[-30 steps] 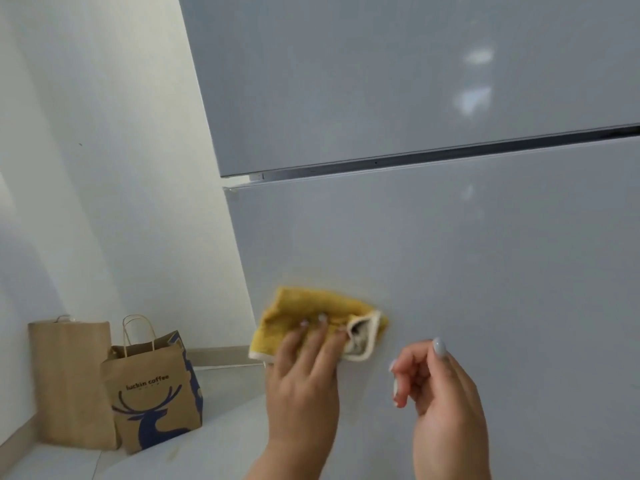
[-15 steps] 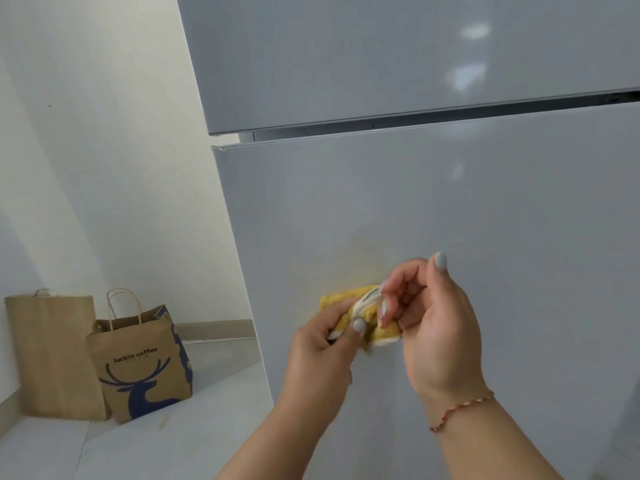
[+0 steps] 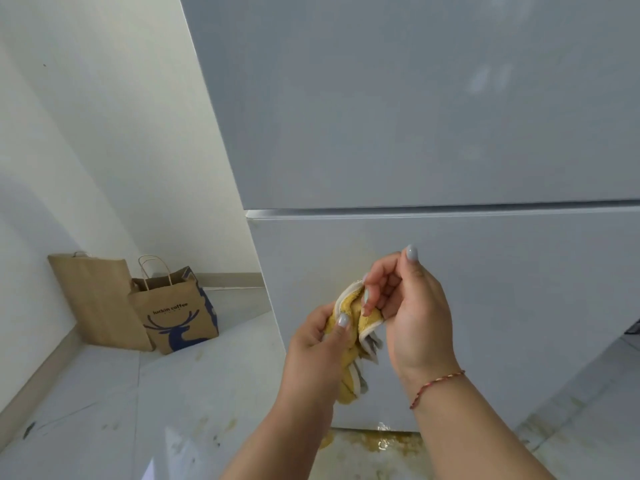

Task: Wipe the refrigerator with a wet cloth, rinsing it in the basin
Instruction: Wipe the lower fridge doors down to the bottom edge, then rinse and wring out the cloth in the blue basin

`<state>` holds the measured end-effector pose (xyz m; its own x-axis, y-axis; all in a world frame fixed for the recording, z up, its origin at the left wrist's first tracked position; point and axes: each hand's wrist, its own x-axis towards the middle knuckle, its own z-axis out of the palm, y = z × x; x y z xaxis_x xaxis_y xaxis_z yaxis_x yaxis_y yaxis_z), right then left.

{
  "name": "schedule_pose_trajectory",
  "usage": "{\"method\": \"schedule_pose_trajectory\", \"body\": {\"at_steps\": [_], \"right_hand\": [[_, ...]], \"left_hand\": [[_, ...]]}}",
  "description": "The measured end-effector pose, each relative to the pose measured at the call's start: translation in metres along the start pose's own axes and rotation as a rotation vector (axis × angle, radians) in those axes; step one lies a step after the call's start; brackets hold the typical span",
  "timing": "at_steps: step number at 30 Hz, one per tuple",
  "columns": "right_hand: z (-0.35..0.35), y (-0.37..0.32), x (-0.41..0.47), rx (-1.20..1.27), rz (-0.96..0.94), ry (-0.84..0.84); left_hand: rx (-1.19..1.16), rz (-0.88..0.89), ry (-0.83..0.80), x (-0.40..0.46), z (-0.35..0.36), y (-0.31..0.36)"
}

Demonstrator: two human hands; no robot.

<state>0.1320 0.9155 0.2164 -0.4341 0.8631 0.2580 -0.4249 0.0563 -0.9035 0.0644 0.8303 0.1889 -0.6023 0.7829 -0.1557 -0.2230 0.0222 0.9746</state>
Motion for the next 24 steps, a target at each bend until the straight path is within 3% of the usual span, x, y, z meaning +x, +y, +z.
{"method": "schedule_pose_trajectory", "body": {"at_steps": [4, 7, 11, 17, 24], "right_hand": [[0.026, -0.044, -0.004, -0.142, 0.068, 0.007], [0.050, -0.081, -0.007, -0.386, 0.181, -0.030], [0.089, -0.117, -0.026, -0.623, 0.388, -0.258], [0.155, -0.159, -0.054, -0.955, 0.254, -0.439], [0.244, -0.203, -0.079, -0.773, 0.396, -0.715]], "left_hand": [[-0.075, -0.098, 0.075, -0.025, -0.006, 0.045], [-0.193, -0.165, 0.126, -0.047, -0.015, 0.087], [-0.331, -0.235, 0.170, -0.083, -0.038, 0.145], [-0.423, -0.327, 0.269, -0.136, -0.086, 0.209], [-0.511, -0.241, 0.433, -0.218, -0.153, 0.260]]}}
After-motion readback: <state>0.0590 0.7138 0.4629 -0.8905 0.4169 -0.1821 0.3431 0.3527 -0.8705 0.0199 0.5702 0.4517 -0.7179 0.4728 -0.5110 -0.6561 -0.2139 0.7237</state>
